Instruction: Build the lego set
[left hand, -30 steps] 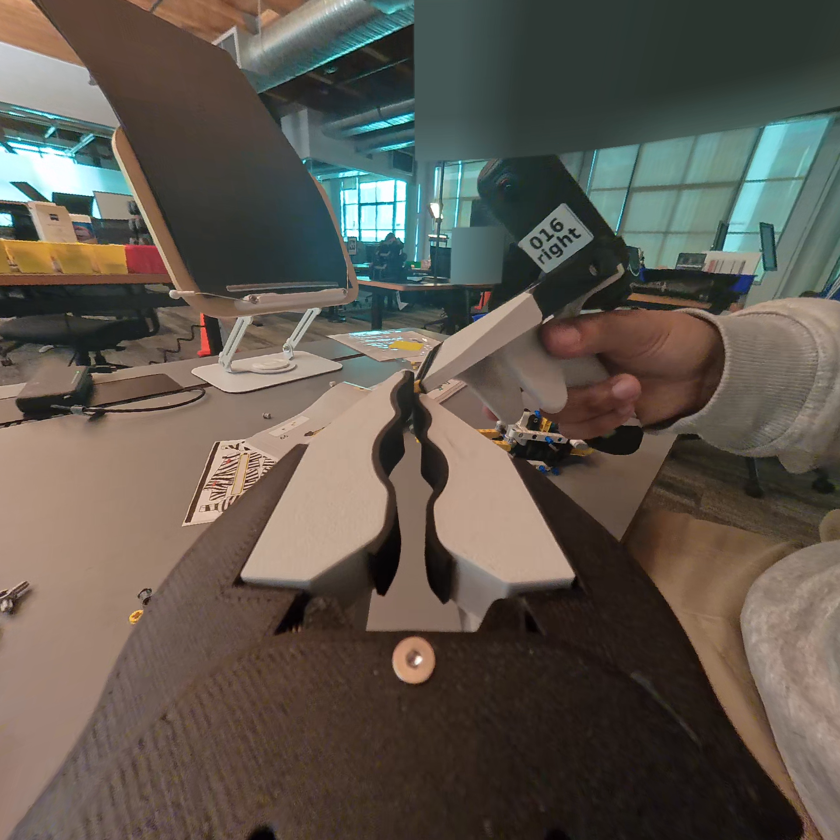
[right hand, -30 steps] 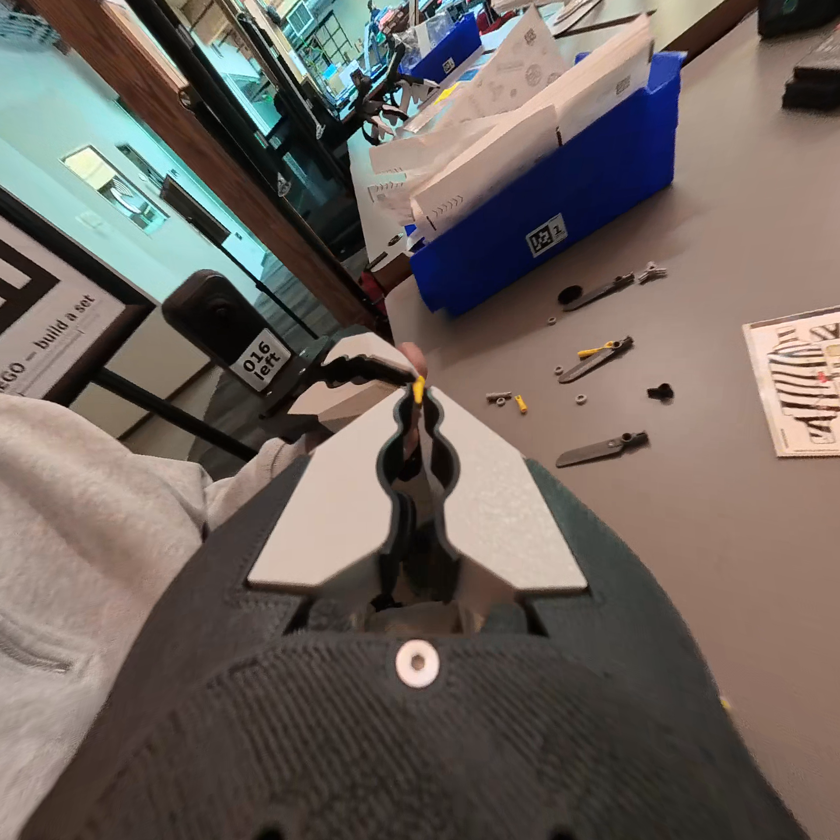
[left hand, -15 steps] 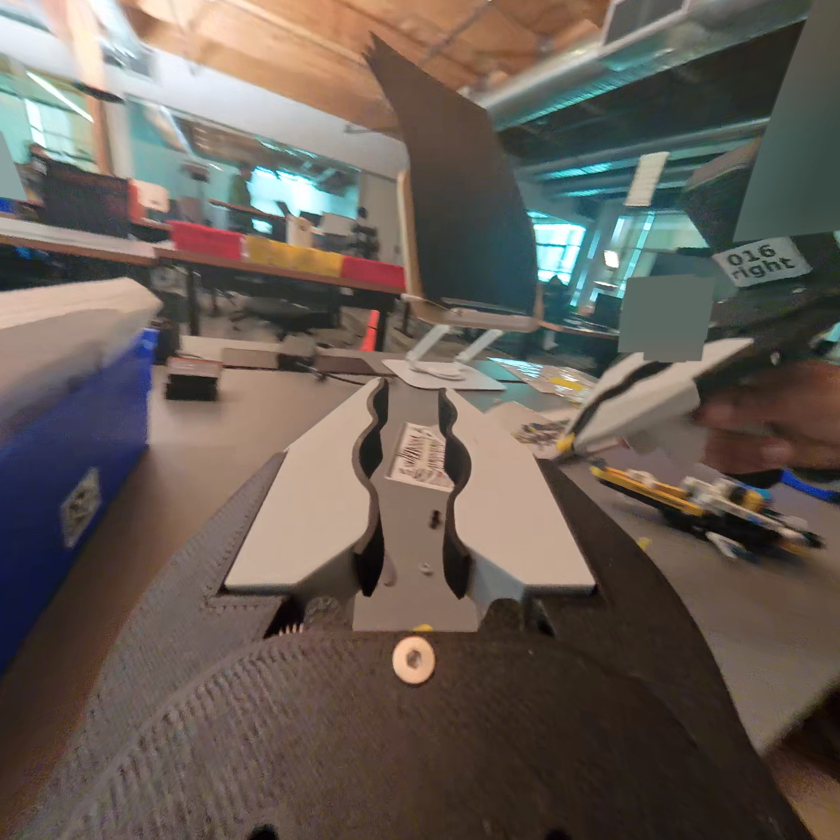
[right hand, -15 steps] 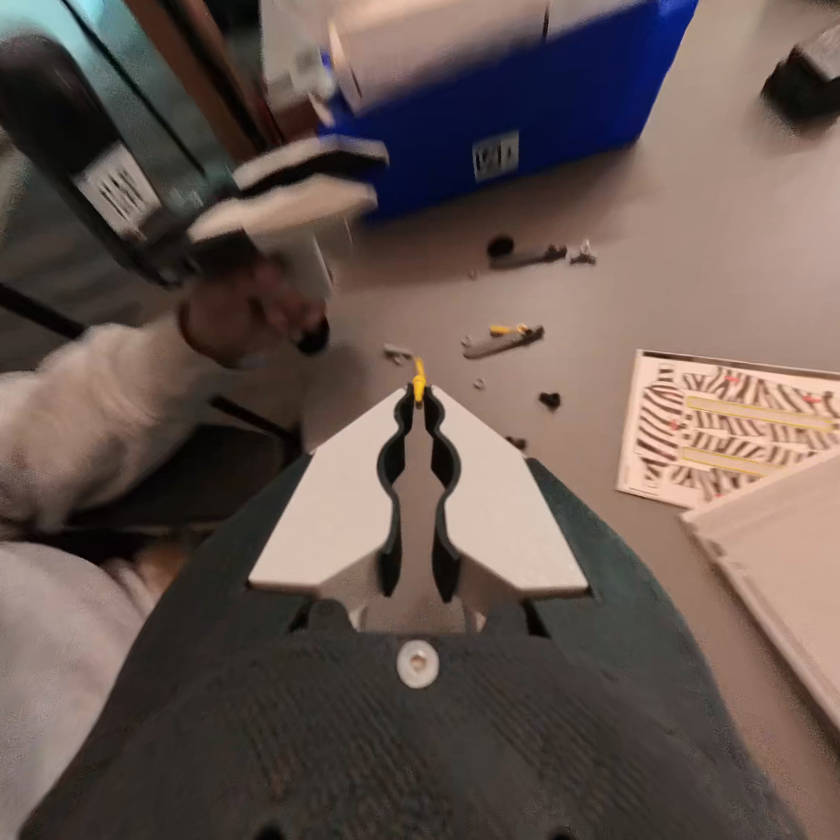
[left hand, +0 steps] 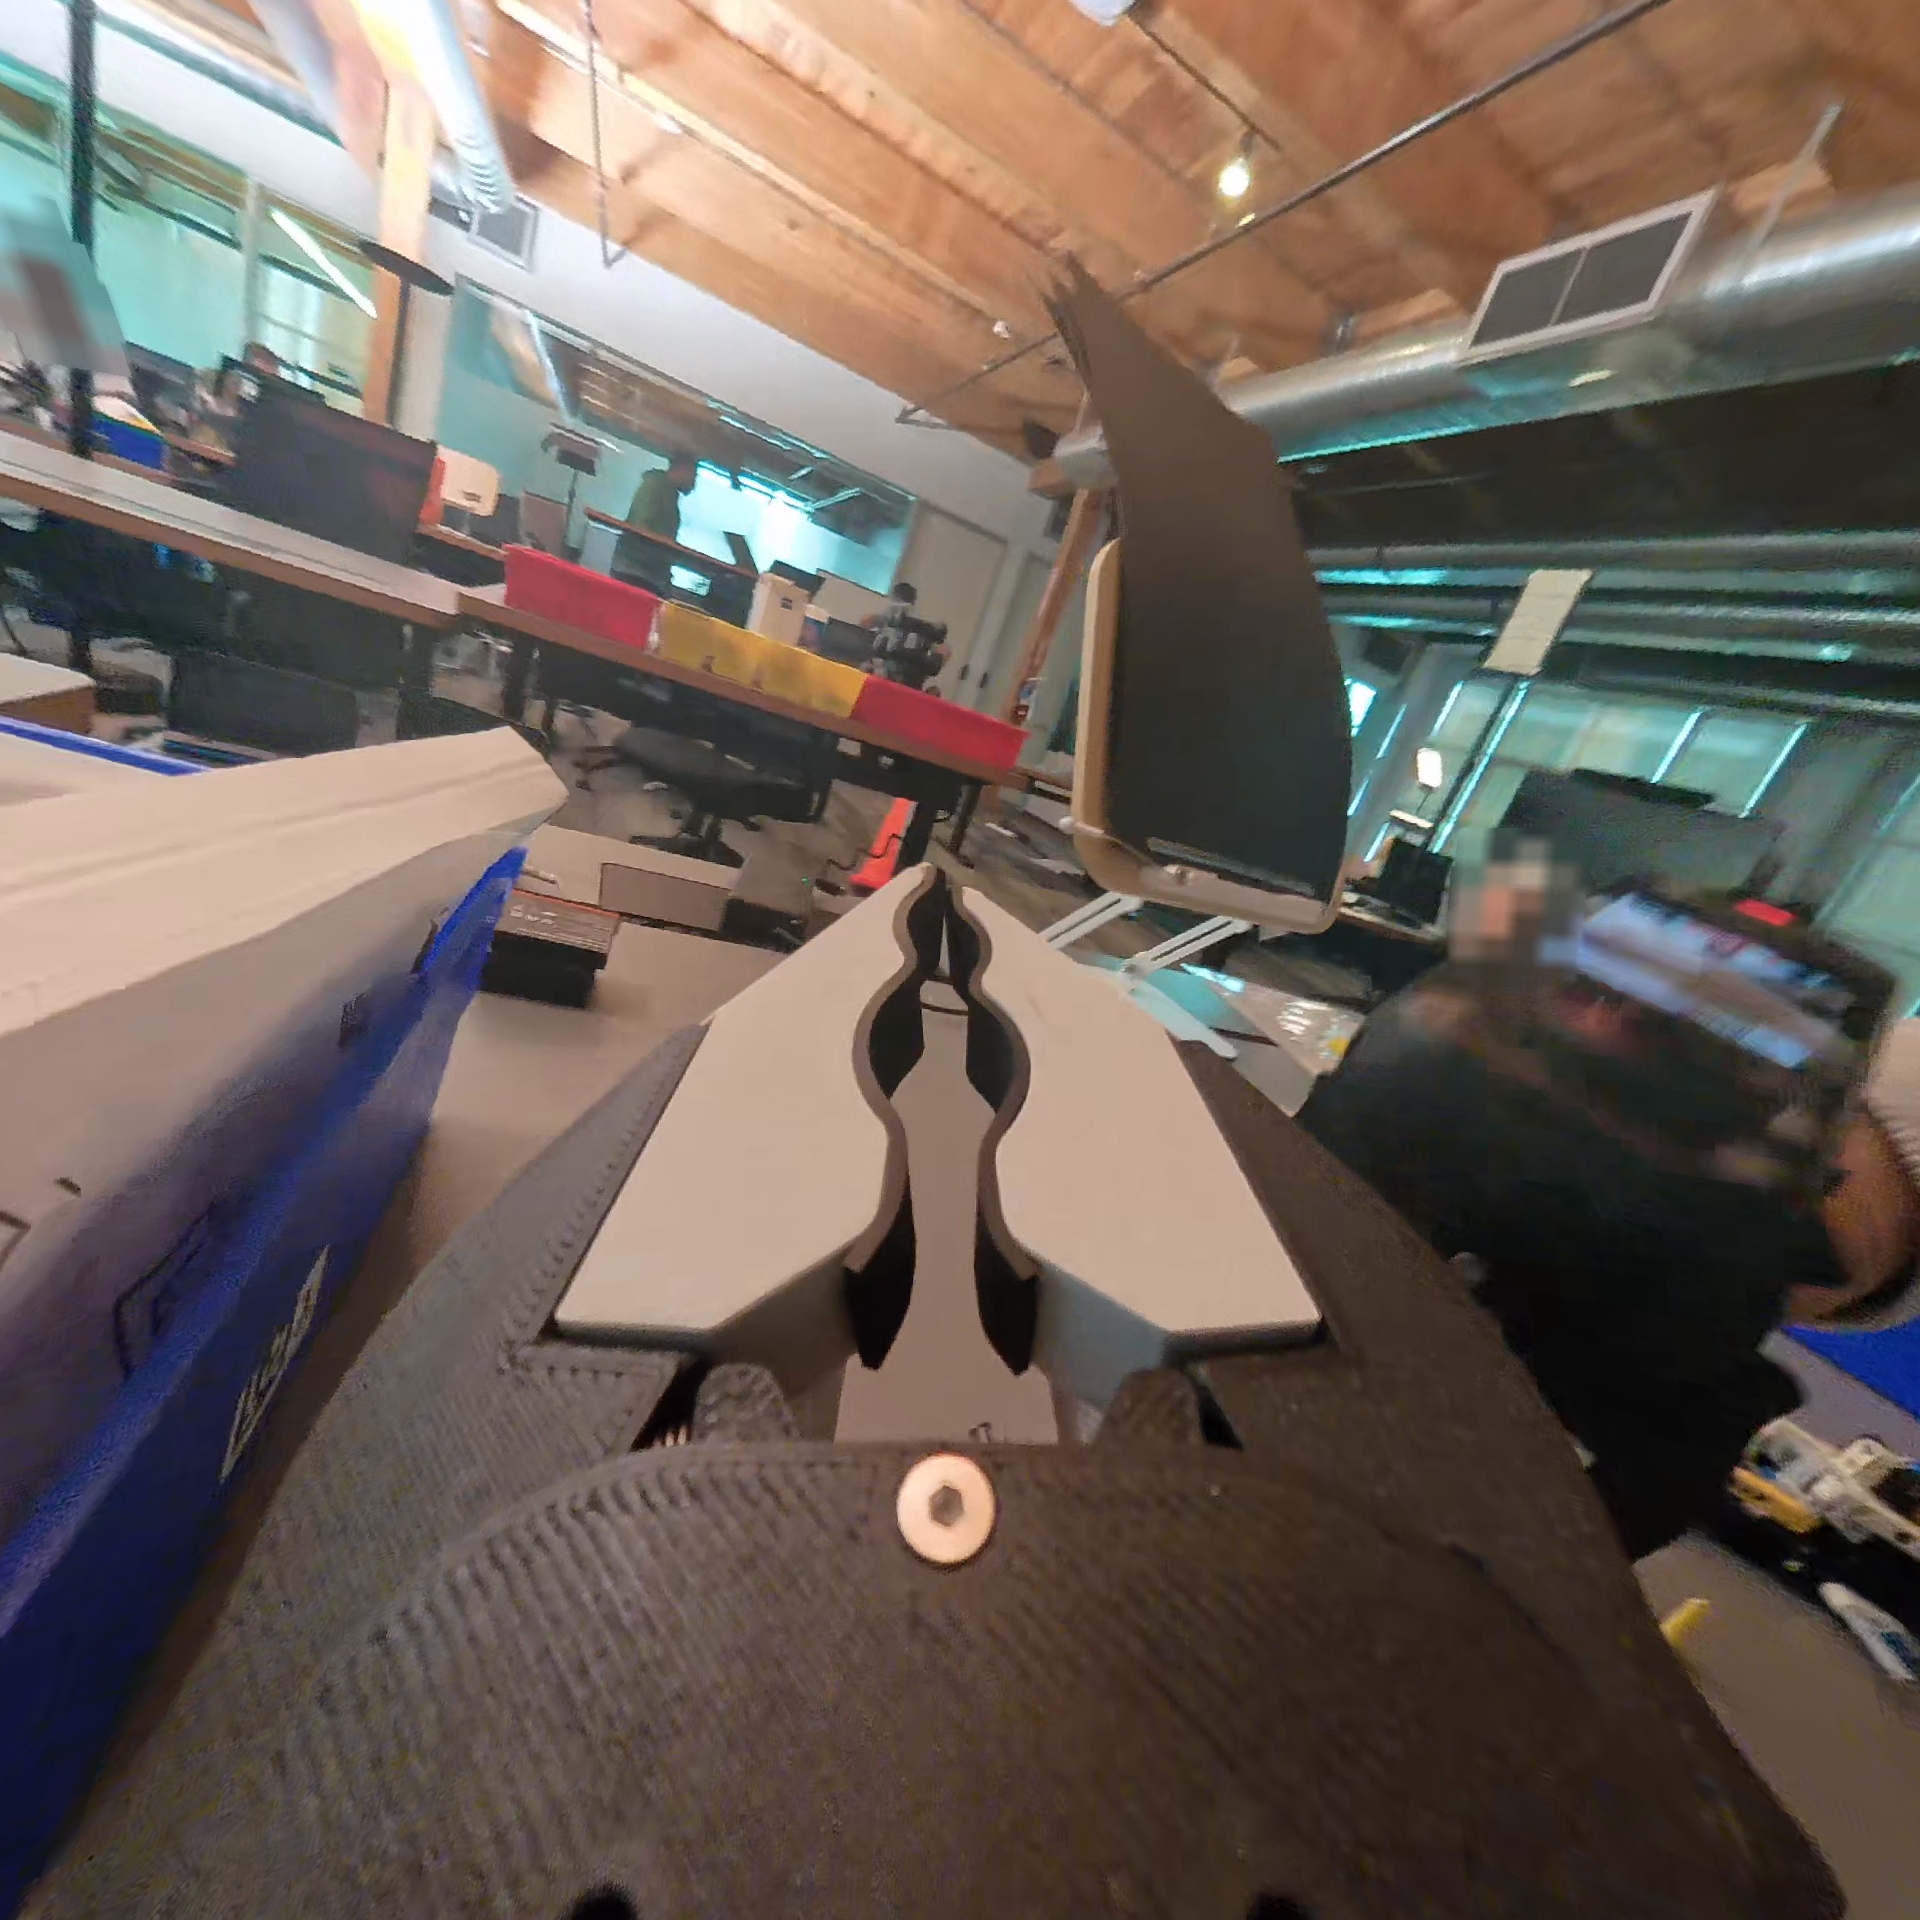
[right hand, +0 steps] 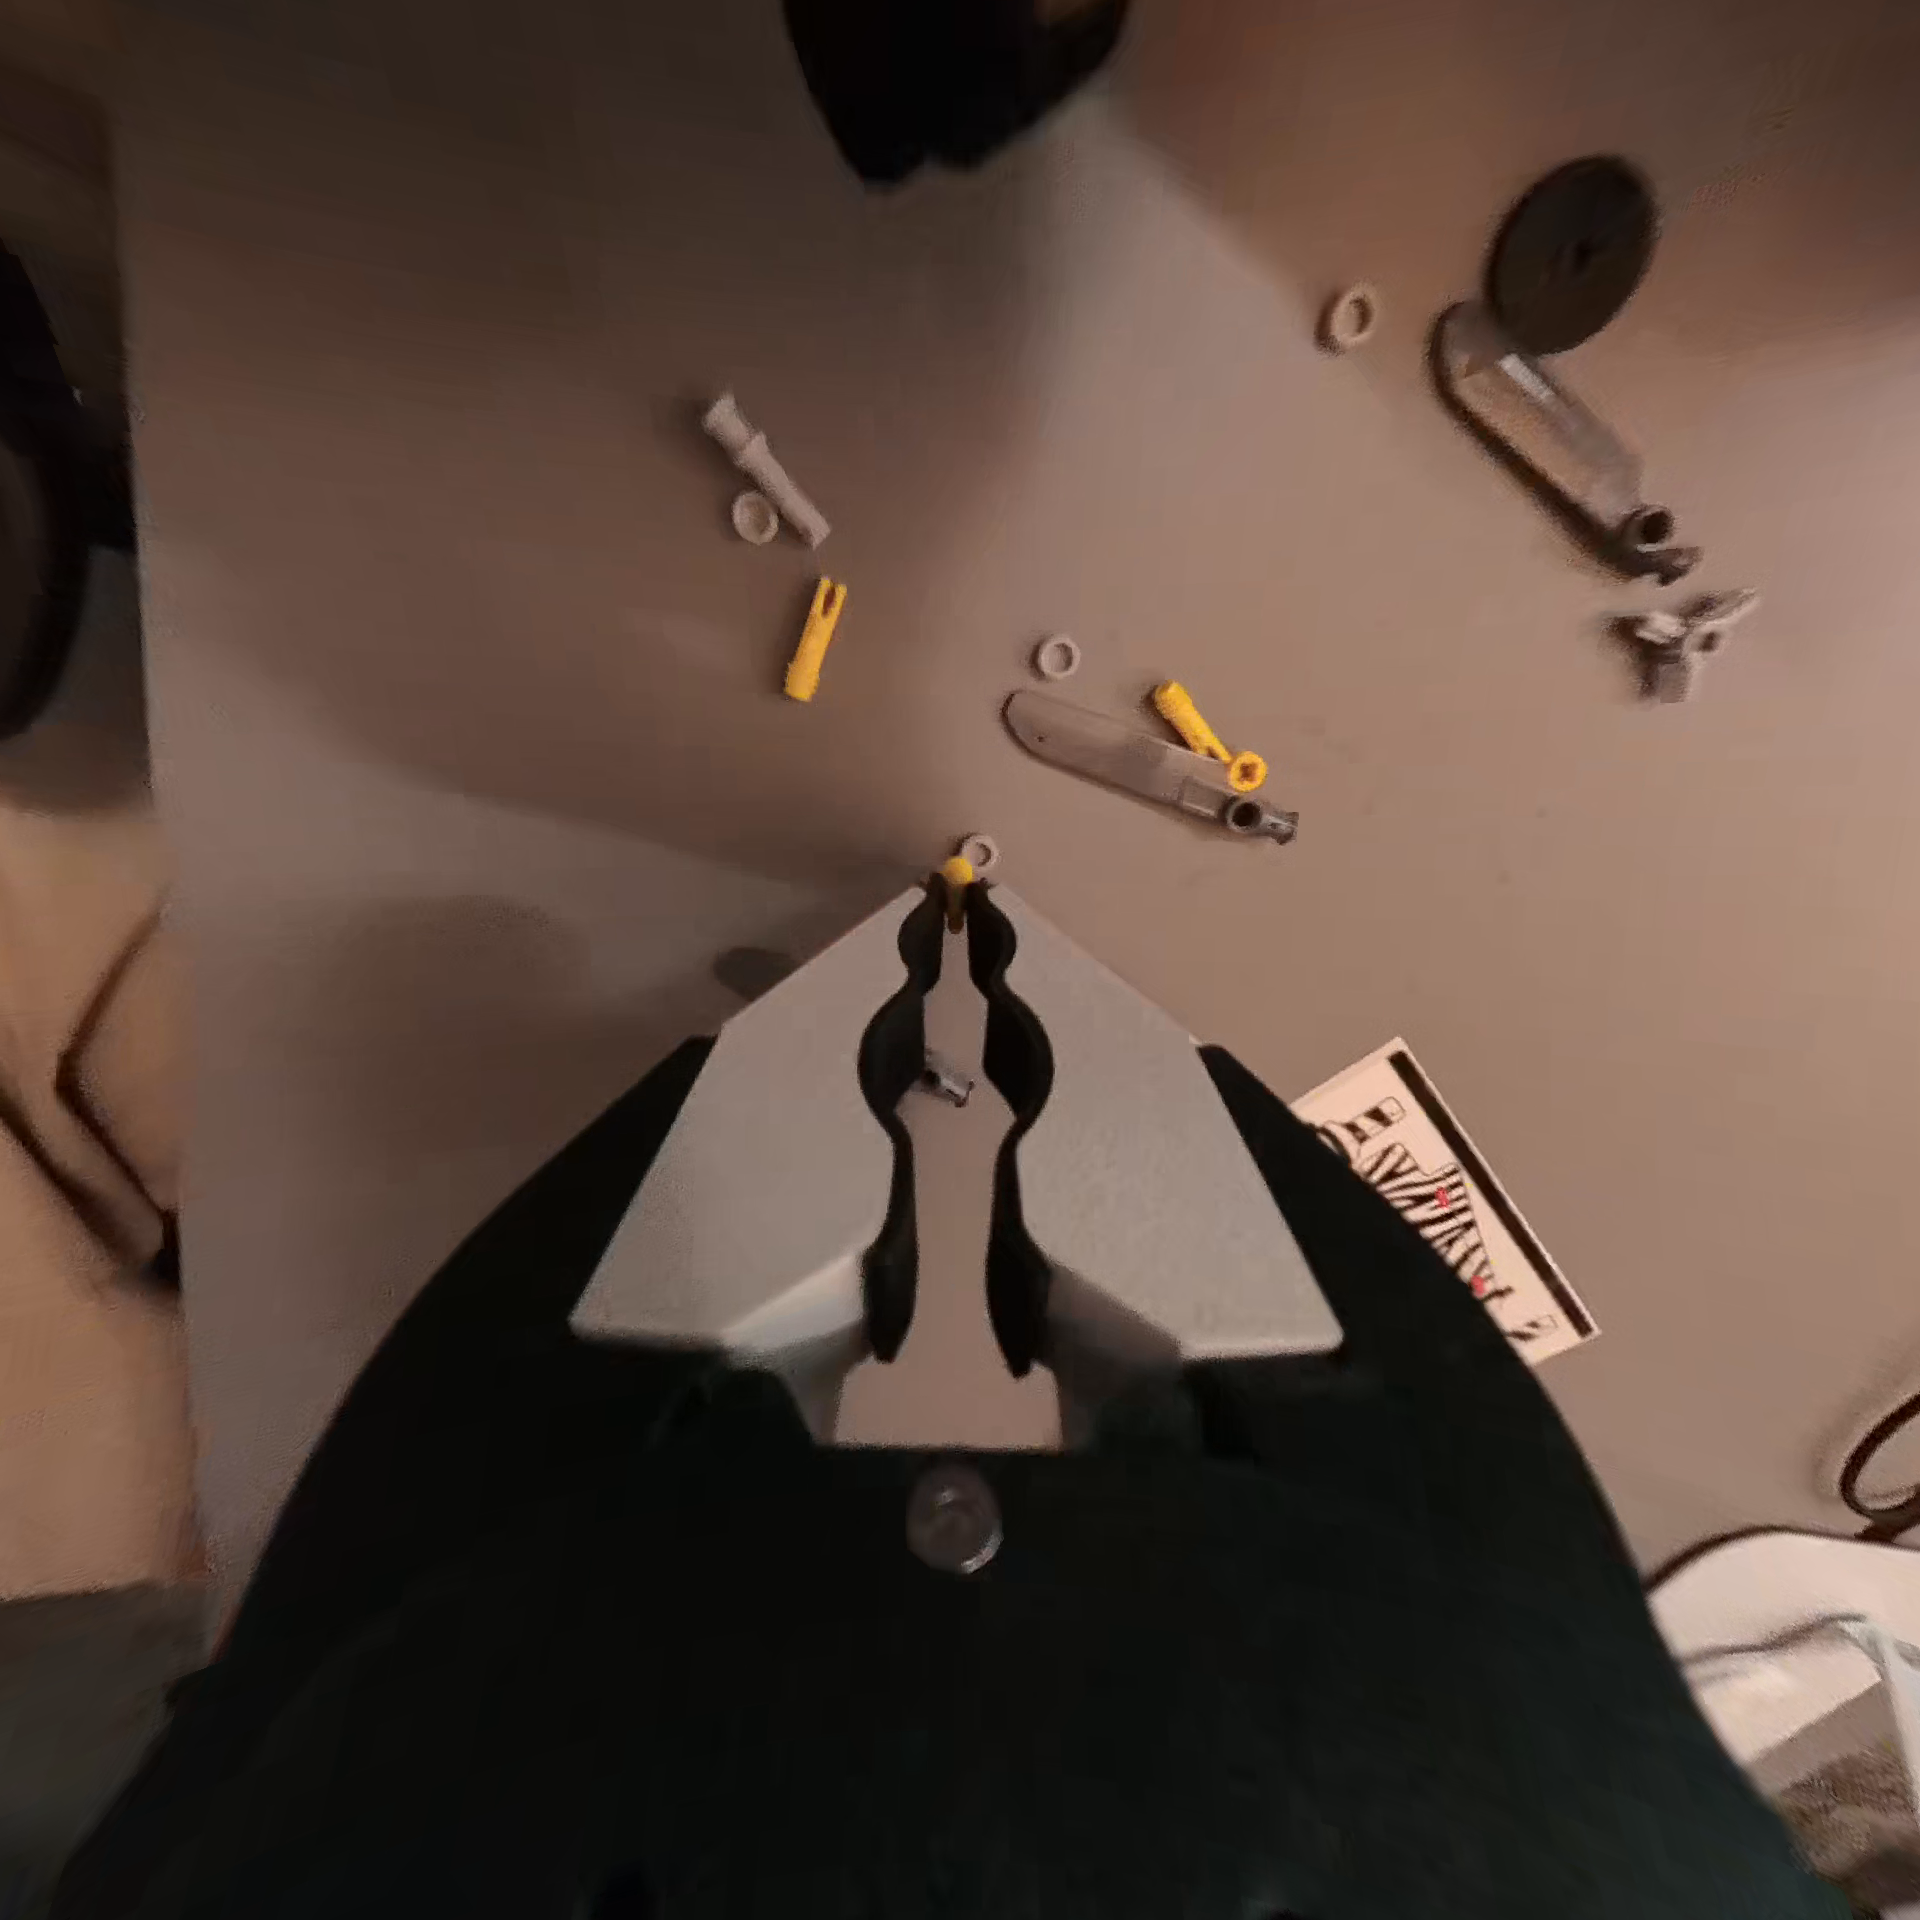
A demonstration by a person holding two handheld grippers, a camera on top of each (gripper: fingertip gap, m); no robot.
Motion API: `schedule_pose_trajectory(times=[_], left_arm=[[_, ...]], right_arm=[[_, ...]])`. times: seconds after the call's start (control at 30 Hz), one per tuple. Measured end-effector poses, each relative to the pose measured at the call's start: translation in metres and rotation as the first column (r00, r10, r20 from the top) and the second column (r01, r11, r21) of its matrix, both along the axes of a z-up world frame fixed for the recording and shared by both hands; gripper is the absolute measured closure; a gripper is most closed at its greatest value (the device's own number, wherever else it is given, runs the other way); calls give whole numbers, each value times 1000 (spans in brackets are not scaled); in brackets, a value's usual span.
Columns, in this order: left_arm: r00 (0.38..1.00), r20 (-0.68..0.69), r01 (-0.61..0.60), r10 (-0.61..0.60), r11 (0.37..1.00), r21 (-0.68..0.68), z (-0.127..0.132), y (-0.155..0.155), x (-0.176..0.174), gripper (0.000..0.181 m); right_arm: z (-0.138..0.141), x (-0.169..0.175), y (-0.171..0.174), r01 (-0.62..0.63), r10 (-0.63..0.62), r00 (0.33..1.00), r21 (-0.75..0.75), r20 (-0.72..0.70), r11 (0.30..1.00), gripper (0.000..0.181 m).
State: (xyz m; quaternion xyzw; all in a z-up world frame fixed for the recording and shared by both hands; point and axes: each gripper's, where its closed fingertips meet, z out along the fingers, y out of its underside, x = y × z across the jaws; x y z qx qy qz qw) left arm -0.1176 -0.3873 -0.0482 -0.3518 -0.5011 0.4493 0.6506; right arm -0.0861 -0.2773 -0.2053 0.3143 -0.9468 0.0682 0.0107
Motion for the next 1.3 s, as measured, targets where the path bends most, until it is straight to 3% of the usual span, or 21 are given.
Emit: schedule_pose_trajectory(times=[0.57, 0.83, 1.3], left_arm=[[997, 12, -80, 81, 996, -31, 1, -18, 7, 181], [995, -2, -99, 99, 995, -9, 3, -26, 10, 181], [994, -14, -109, 109, 994, 32, 5, -36, 16, 181]], right_arm=[[-9, -7, -5, -63, 71, 996, 173, -44, 983, 179], [3, -2, -18, -61, 64, 998, 121, -25, 991, 179], [-6, -1, -22, -80, 86, 996, 161, -33, 984, 180]])
